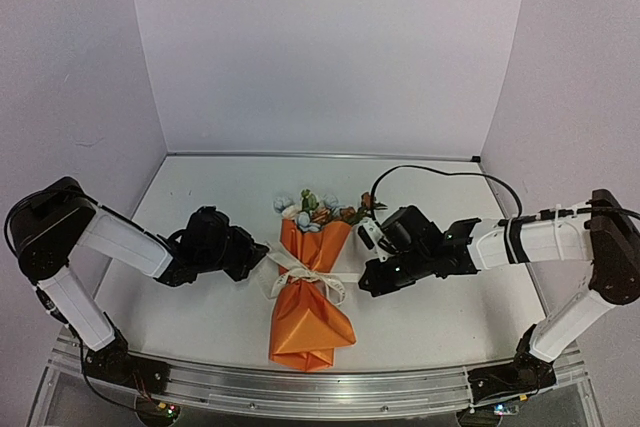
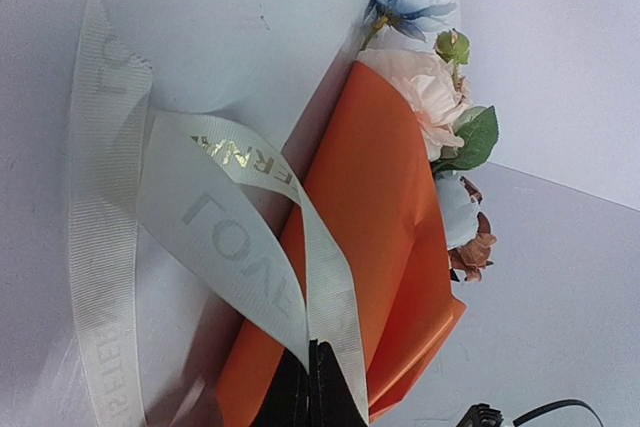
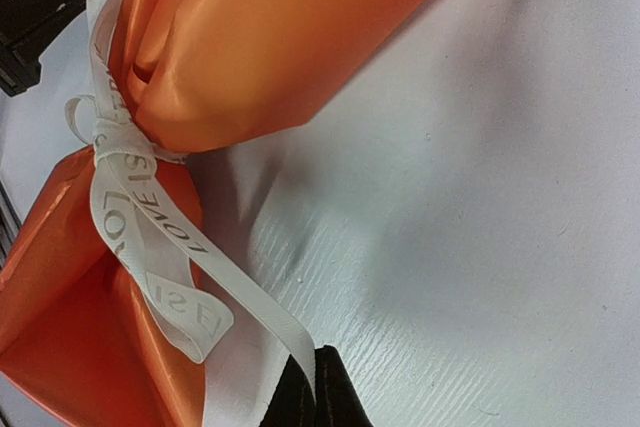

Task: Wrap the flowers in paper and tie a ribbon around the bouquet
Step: Tie the half-tied ribbon around the folded bouquet.

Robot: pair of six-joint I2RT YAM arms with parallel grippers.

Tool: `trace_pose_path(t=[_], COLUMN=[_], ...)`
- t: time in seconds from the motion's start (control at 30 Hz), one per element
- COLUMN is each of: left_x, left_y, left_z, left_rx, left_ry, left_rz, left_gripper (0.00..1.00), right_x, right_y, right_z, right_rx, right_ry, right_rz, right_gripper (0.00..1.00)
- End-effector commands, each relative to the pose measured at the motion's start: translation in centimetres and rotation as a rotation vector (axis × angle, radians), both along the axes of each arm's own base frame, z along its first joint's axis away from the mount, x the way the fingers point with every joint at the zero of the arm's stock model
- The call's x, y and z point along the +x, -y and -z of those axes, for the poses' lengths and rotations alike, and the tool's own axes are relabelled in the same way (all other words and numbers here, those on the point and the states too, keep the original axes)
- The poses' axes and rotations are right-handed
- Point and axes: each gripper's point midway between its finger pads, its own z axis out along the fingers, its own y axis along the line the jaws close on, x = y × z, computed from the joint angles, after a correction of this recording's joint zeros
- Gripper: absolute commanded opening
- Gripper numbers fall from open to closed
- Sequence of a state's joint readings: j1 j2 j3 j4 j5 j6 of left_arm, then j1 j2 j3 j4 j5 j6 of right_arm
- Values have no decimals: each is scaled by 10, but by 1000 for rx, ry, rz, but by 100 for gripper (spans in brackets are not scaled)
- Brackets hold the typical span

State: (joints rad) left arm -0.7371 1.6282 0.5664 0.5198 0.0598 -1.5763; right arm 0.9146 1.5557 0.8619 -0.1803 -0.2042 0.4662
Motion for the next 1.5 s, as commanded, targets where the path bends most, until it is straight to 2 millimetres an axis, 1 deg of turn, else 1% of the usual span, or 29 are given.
trace_pose_path(t=[0.0, 0.13, 0.27, 0.4, 0.47, 0.67, 0.83, 1.0, 1.07, 1.13, 1.17, 1.2, 1.27, 1.3, 1.37, 1.47], left_x=[9, 8, 9, 8, 6, 2, 2, 2, 3, 3, 3, 3, 3, 2, 0, -3], left_y=[-4, -10, -14, -9, -8, -15, -17, -11, -8, -4, -2, 0, 6, 8, 12, 14], left_z=[-25, -23, -26, -27, -25, -29, -38, -44, -46, -49, -49, -49, -51, -51, -53, -54], left_rx=[3, 25, 43, 76, 94, 147, 187, 202, 205, 201, 196, 193, 181, 177, 168, 157], left_ry=[68, 67, 83, 106, 110, 157, 229, 289, 311, 334, 341, 347, 360, 364, 371, 375], left_rz=[14, 16, 30, 86, 114, 166, 209, 265, 283, 304, 315, 328, 355, 368, 391, 417], left_gripper=[0, 0, 0, 0, 0, 0, 0, 0, 0, 0, 0, 0, 0, 0, 0, 0], right_x=[6, 4, 6, 8, 9, 9, 9, 12, 14, 15, 16, 15, 12, 10, 4, -7], right_y=[9, 25, 49, 70, 85, 121, 137, 152, 151, 143, 136, 129, 117, 111, 100, 73], right_z=[-11, -1, 7, 10, 11, 19, 23, 21, 19, 17, 14, 10, 3, -2, -12, -18], right_rx=[-11, -73, -156, -225, -275, -356, -395, -440, -435, -414, -391, -364, -310, -283, -241, -200], right_ry=[58, 49, 59, 79, 86, 80, 68, 64, 50, 32, 19, 4, -25, -32, -35, -36], right_rz=[20, 60, 135, 205, 252, 367, 418, 479, 482, 460, 446, 434, 416, 411, 397, 349], right_gripper=[0, 0, 0, 0, 0, 0, 0, 0, 0, 0, 4, 11, 30, 36, 45, 52])
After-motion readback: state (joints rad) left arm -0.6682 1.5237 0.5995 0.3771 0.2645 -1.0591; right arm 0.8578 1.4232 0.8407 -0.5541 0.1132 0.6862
